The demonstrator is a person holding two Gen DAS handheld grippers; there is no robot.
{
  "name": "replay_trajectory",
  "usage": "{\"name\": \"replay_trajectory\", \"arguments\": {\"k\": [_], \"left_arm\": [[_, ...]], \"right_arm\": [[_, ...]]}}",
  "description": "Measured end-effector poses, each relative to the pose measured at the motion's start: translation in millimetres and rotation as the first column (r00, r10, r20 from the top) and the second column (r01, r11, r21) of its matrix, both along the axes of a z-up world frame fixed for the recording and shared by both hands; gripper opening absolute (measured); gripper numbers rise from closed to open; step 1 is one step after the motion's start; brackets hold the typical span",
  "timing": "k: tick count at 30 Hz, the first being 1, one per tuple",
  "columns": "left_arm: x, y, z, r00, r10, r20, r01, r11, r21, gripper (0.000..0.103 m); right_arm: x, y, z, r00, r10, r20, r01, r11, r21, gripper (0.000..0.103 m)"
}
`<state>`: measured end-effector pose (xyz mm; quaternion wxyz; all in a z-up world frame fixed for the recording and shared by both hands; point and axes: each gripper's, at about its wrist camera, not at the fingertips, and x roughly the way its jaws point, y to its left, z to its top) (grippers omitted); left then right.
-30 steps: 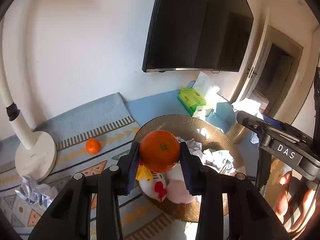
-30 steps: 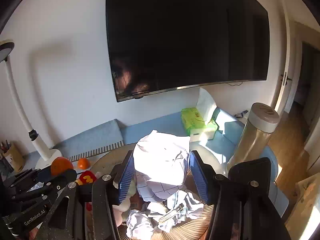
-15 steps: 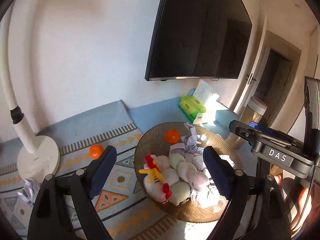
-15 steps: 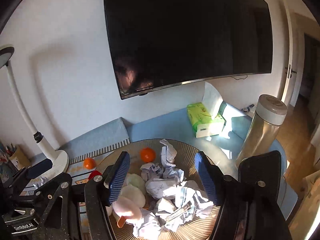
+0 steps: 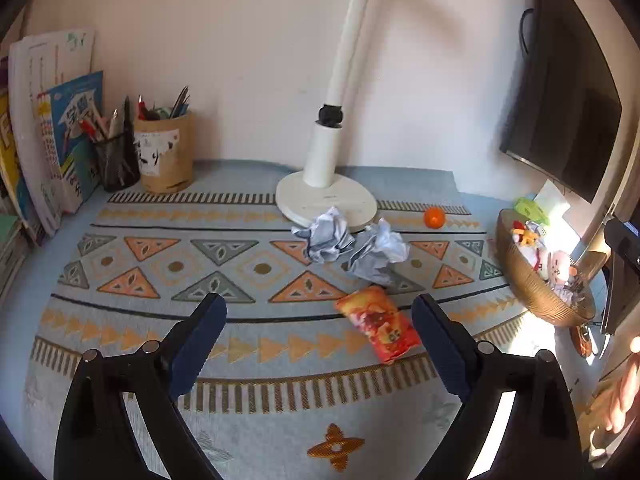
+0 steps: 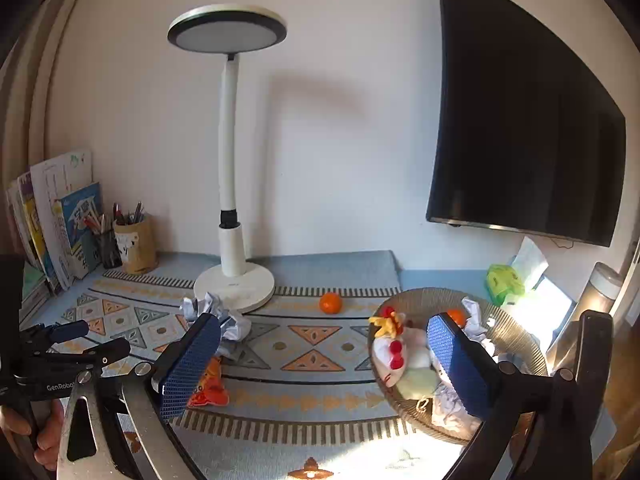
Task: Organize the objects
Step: 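Bring both open tools back over the crumpled paper by the lamp base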
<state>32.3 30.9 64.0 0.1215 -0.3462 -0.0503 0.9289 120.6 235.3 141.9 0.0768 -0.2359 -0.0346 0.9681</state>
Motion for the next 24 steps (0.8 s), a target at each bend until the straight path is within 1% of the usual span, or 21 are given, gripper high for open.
{"name": "replay_trajectory", "arguments": {"k": [3, 5, 6, 8, 9, 10, 11, 12, 14, 17, 20, 24], "left_arm": [[0, -23, -27, 0.997, 0.08, 0.021, -0.08, 0.997, -0.016, 0.092], [-1, -30, -42, 0.995, 0.097, 0.039, -0.096, 0.995, -0.017, 0.092], [-3, -30, -48, 0.994, 0.102, 0.05, -0.101, 0.995, -0.026, 0.092], [-5, -27, -59, 0.991, 0.107, 0.083, -0.103, 0.993, -0.05, 0.092], [-6, -24, -62, 0.991, 0.095, 0.095, -0.09, 0.994, -0.054, 0.092], [-3, -21, -60, 0.994, 0.082, 0.071, -0.078, 0.995, -0.057, 0.093], [0, -17, -58, 0.996, 0.083, 0.044, -0.079, 0.993, -0.083, 0.094], [3, -12, -58, 0.996, 0.078, 0.03, -0.074, 0.991, -0.107, 0.096], [4, -7, -57, 0.998, 0.056, 0.029, -0.052, 0.991, -0.127, 0.099], [0, -8, -60, 0.996, 0.067, 0.054, -0.06, 0.99, -0.128, 0.099], [-1, -10, -60, 0.995, 0.08, 0.059, -0.072, 0.99, -0.123, 0.099], [-4, -9, -63, 0.993, 0.09, 0.076, -0.079, 0.987, -0.138, 0.099]], "right_arm": [[-24, -19, -47, 0.991, 0.063, 0.118, -0.064, 0.998, 0.01, 0.103], [-39, -21, -76, 0.979, 0.092, 0.183, -0.091, 0.996, -0.016, 0.103], [-45, -21, -90, 0.973, 0.1, 0.21, -0.096, 0.995, -0.026, 0.103], [-50, -19, -112, 0.968, 0.11, 0.226, -0.106, 0.994, -0.031, 0.103], [-55, -16, -114, 0.959, 0.126, 0.255, -0.113, 0.992, -0.062, 0.102], [-55, -12, -113, 0.962, 0.119, 0.245, -0.102, 0.992, -0.081, 0.102], [-56, -6, -113, 0.966, 0.104, 0.236, -0.081, 0.991, -0.104, 0.103], [-57, -1, -115, 0.965, 0.095, 0.246, -0.064, 0.989, -0.132, 0.103], [-65, 11, -121, 0.952, 0.089, 0.294, -0.031, 0.98, -0.195, 0.103], [-72, 25, -128, 0.939, 0.063, 0.339, 0.028, 0.965, -0.259, 0.103], [-74, 30, -132, 0.931, 0.053, 0.361, 0.054, 0.958, -0.281, 0.103], [-75, 26, -133, 0.924, 0.06, 0.378, 0.045, 0.964, -0.264, 0.103]]}}
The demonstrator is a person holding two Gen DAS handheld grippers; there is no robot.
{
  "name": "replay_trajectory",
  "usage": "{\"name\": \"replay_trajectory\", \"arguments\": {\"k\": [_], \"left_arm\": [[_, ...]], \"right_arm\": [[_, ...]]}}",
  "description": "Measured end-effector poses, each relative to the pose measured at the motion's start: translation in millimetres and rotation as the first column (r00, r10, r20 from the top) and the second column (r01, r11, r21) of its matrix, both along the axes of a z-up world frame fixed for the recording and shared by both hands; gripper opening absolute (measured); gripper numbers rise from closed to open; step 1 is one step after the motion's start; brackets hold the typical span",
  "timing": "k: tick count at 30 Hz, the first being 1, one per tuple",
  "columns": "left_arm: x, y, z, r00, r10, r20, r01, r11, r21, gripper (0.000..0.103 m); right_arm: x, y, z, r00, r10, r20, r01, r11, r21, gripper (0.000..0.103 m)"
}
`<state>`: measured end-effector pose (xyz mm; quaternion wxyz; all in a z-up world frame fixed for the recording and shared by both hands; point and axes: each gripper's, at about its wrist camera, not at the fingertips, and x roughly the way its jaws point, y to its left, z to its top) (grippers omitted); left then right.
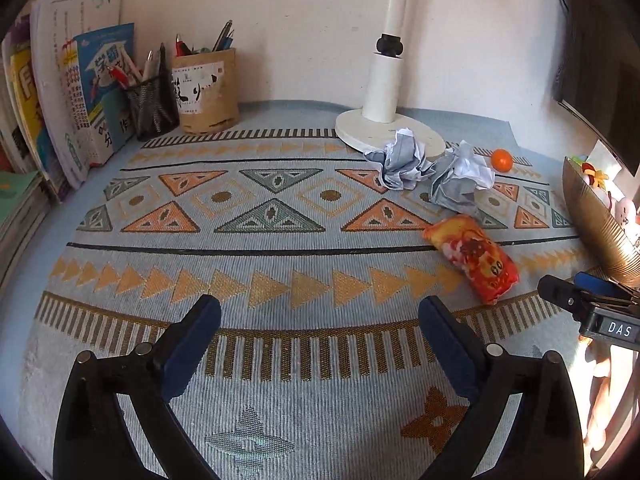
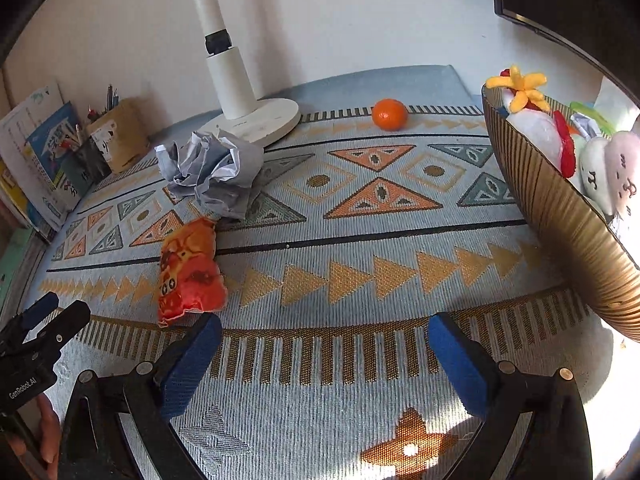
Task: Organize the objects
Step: 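Bring both open tools back over the crumpled paper by the lamp base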
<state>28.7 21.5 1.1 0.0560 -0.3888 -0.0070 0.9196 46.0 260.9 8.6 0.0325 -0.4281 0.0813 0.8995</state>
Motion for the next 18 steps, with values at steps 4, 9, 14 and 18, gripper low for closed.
{"name": "replay_trajectory", "arguments": {"k": [4, 9, 14, 18], "left_arm": [[0.3, 0.2, -0.4, 1.0, -0.002, 0.001, 0.002, 1.0, -0.001, 0.099], [0.0, 0.2, -0.6, 1.0, 0.0, 0.003, 0.0, 1.0, -0.002, 0.099], [-0.2, 0.4, -1.3, 1.0, 0.001, 0.008, -0.001, 1.0, -0.003, 0.099], [-0.6, 0.4, -1.7, 1.0, 0.0, 0.008, 0.0, 1.0, -0.003, 0.099]], "right_arm": [[0.2, -1.2, -0.4, 1.0, 0.004, 0.002, -0.004, 1.0, 0.005, 0.103], [-2.1, 0.7, -3.4, 1.0, 0.001, 0.024, -0.001, 1.0, -0.007, 0.103], [-2.2, 0.9, -4.0, 1.0, 0.002, 0.025, -0.002, 1.0, -0.006, 0.103], [-3.5, 0.4, -4.3, 1.0, 0.004, 0.029, -0.004, 1.0, -0.003, 0.103]]}}
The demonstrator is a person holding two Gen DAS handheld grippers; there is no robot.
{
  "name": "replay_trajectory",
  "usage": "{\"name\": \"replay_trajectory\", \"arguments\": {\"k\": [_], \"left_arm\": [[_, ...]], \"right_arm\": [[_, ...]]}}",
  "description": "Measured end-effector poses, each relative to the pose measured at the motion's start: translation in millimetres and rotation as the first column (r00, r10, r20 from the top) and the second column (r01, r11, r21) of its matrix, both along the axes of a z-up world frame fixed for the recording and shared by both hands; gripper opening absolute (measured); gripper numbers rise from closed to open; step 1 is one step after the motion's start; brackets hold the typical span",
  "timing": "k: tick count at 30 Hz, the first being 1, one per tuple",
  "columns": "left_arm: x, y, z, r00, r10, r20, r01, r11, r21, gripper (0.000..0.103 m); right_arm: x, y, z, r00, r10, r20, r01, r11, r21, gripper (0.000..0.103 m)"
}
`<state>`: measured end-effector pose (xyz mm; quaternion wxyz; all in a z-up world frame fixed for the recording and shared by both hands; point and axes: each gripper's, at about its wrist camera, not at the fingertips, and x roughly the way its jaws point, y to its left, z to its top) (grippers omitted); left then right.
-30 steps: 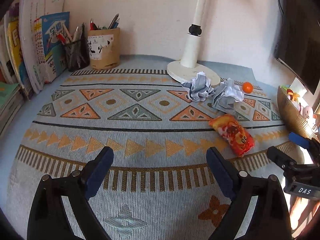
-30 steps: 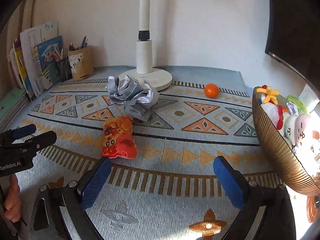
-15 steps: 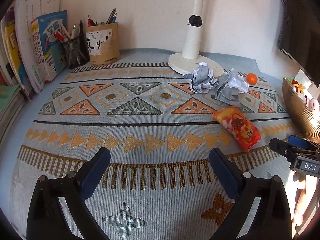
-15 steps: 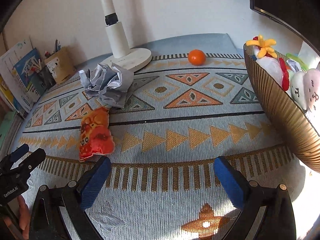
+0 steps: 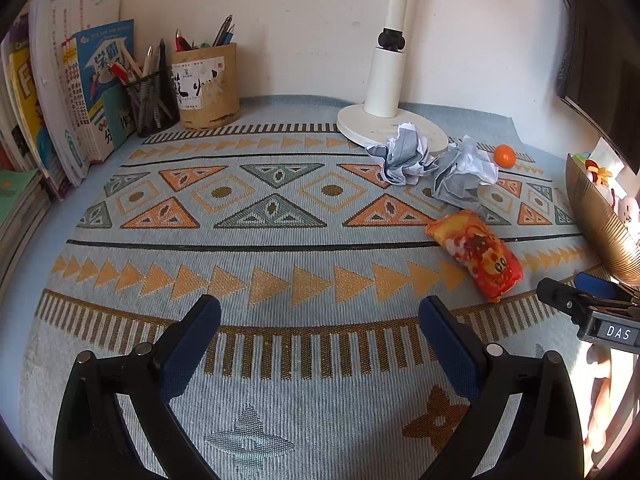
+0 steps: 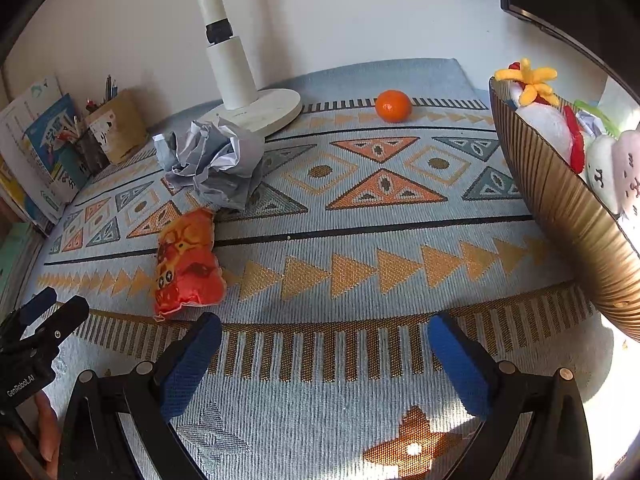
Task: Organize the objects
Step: 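Bring both open tools back over the crumpled paper by the lamp base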
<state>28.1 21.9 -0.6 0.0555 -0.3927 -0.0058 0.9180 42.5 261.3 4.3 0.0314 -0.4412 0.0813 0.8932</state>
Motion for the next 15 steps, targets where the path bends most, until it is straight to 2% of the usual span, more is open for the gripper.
{"name": "replay_trajectory", "arguments": {"k": [15], "left_arm": [[0.1, -0.5, 0.1, 1.0, -0.001, 0.001, 0.001, 1.0, 0.0, 0.099]], "right_arm": [[-0.9, 0.1, -2.0, 1.0, 0.005, 0.005, -0.005, 1.0, 0.011, 0.103]]}}
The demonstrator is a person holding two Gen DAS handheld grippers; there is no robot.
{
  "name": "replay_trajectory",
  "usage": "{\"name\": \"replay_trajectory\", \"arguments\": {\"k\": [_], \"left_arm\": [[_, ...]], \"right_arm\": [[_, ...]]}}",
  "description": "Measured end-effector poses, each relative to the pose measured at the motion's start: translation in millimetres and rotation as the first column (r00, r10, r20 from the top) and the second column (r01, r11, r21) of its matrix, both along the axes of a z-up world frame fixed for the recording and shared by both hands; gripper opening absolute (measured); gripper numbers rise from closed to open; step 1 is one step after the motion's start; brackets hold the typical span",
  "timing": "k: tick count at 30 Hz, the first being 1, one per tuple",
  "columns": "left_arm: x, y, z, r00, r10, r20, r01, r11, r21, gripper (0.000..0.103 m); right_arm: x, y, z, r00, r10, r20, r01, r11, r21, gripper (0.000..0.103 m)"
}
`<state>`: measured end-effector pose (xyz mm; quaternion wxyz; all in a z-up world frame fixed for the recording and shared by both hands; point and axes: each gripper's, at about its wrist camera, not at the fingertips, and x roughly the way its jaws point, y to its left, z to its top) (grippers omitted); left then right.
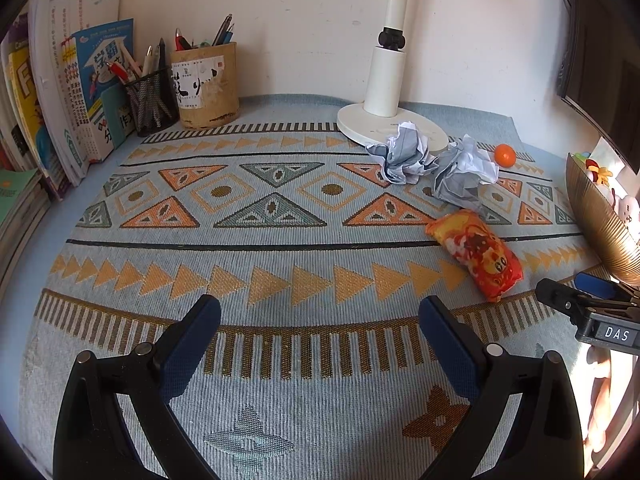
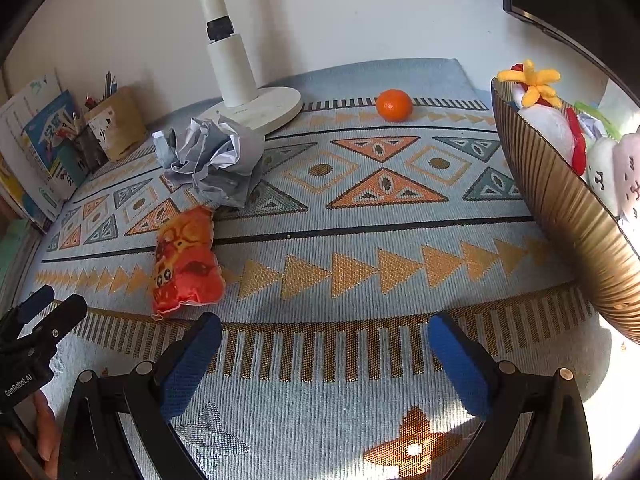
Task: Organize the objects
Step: 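Bring both open tools back over the crumpled paper by the lamp base, then grasp crumpled paper with the left tool while the right tool grasps another paper ball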
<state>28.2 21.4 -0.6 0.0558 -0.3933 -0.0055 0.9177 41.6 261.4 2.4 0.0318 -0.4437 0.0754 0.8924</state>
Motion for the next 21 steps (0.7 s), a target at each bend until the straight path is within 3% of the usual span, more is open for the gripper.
{"name": "replay_trajectory", "arguments": {"k": [4, 8, 12, 14, 17, 21], "left_arm": [[-1, 1, 3, 1.0, -0.027, -0.01, 0.027, 1.0, 0.004, 0.099], [-31, 2, 33, 0.994, -0.113, -0.013, 0.113, 0.992, 0.058, 0.099], [-74, 19, 53, 0.974, -0.225, 0.004, 0.221, 0.963, 0.157, 0.099], [-101, 30, 47, 0.968, -0.245, 0.053, 0.23, 0.952, 0.203, 0.099], [-137, 34, 26, 0.943, -0.301, 0.143, 0.231, 0.9, 0.371, 0.098], [-159, 40, 7, 0.931, -0.312, 0.19, 0.2, 0.871, 0.449, 0.089]], "right_arm": [[-4, -1, 0, 1.0, 0.006, 0.016, -0.006, 1.0, 0.005, 0.103], [-16, -1, 11, 0.998, 0.056, 0.033, -0.053, 0.994, -0.096, 0.103], [-41, -6, 27, 0.995, 0.101, 0.026, -0.094, 0.976, -0.198, 0.103], [-60, -13, 27, 0.986, 0.158, 0.049, -0.139, 0.952, -0.271, 0.103], [-84, -20, 20, 0.98, 0.2, 0.02, -0.183, 0.929, -0.323, 0.103], [-110, -27, 4, 0.987, 0.155, 0.036, -0.144, 0.965, -0.218, 0.099]]}}
